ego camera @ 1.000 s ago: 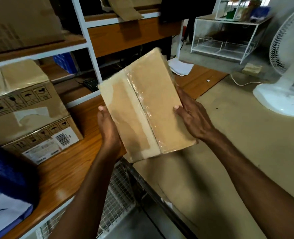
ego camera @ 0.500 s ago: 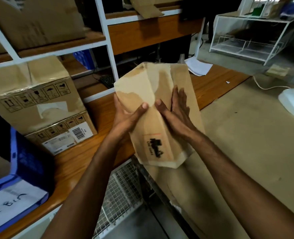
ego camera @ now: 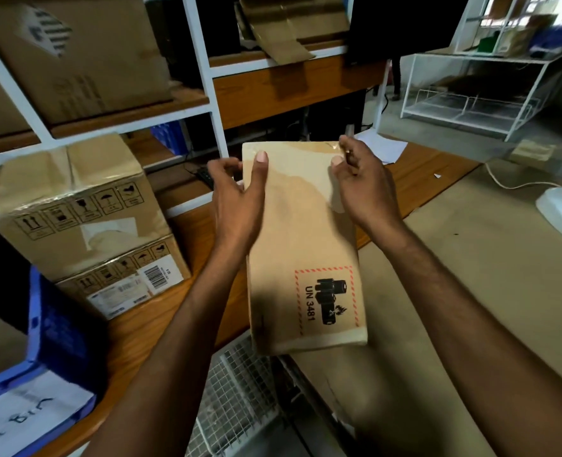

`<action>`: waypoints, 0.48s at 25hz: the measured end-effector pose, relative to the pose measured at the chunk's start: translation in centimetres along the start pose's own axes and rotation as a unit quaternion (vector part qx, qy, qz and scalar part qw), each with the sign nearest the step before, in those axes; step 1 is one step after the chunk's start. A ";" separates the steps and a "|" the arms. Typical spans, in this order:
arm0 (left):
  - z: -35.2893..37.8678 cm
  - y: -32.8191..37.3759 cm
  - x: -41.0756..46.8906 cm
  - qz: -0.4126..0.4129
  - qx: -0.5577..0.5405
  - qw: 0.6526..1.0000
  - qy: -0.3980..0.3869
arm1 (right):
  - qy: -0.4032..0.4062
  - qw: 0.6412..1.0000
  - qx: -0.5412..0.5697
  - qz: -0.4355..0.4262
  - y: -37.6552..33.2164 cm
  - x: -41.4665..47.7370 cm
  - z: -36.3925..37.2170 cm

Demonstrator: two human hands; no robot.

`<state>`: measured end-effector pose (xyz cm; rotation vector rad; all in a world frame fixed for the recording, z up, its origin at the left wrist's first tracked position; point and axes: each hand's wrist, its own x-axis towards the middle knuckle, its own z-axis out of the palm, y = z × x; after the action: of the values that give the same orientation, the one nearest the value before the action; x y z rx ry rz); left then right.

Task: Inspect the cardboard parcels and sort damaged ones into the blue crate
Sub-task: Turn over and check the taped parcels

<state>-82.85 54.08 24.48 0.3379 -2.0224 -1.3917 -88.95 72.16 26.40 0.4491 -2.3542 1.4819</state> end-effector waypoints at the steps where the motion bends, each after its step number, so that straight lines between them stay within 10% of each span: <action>1: -0.2 -0.1 0.4 0.002 0.020 1.000 0.006 | 0.011 1.000 -0.004 0.003 0.1 0.2 0.1; 12: -1.3 0.2 1.1 -0.037 0.001 0.999 -0.025 | 0.023 0.999 0.005 0.023 -2.0 -0.4 3.1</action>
<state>-82.80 52.58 25.39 0.3841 -2.0707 -1.4572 -88.06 68.51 26.60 0.3613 -2.3378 1.5085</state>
